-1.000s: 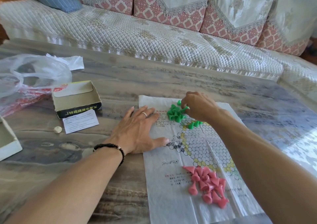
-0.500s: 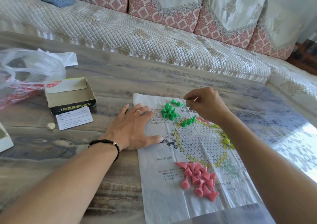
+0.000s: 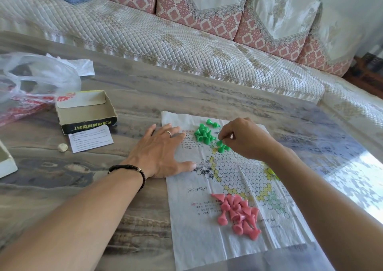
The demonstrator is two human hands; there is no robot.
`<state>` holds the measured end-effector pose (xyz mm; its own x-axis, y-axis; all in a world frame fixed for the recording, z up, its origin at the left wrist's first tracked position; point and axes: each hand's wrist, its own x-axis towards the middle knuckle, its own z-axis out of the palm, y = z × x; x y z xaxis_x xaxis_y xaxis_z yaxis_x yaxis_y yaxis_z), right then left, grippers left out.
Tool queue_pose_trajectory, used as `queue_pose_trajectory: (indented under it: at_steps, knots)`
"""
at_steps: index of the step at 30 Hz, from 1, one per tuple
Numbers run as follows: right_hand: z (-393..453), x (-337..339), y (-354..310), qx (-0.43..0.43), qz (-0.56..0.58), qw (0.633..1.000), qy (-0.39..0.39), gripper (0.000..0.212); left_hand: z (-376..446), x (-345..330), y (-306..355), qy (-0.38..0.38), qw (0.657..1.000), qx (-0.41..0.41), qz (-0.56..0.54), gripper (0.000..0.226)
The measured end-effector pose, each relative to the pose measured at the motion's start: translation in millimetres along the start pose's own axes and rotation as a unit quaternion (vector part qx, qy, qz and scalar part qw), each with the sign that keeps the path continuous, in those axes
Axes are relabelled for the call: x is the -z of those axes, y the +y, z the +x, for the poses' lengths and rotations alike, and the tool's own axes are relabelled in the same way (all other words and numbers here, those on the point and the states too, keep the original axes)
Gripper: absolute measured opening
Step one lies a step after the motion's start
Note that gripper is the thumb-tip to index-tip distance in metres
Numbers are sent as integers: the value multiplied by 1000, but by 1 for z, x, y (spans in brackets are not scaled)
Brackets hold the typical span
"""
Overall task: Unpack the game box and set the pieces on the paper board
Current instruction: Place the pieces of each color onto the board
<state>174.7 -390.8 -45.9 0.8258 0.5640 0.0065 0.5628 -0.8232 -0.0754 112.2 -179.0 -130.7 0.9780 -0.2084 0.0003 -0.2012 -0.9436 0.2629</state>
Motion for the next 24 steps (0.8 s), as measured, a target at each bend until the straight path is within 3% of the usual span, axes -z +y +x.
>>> queue_pose_trajectory:
  at_steps: [11,24]
  knots:
    - [-1,-17,0,35,-68,996,-39,14,0,-1,0,10,1000,4,-8,92]
    - [0,-14,6,24,-27,999,-14,20,0,-2,-1,10,1000,3,-13,96]
